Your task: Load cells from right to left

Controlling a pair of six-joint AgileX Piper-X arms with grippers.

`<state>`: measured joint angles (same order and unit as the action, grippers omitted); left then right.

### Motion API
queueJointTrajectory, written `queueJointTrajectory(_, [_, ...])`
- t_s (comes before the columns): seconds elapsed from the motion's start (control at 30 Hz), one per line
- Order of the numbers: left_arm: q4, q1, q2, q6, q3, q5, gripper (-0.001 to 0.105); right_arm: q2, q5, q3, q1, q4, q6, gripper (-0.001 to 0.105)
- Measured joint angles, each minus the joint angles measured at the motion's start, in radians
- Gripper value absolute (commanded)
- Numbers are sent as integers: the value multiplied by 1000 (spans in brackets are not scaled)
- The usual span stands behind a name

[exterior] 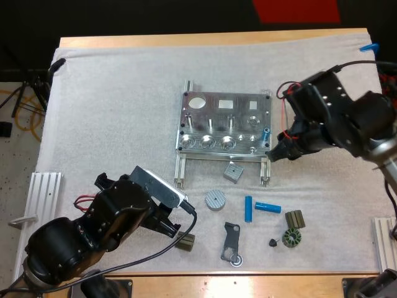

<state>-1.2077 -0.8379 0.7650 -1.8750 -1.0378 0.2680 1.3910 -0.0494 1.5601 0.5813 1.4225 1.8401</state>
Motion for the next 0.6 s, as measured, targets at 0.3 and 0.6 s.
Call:
queueJointTrajectory(0.3, [35,0,0,0,0,-18,59,-158,9,-87,0,11,-8,51])
queueJointTrajectory(0.6, [93,0,0,-16,0,-66,59,-396,30,-282,0,2,-46,51])
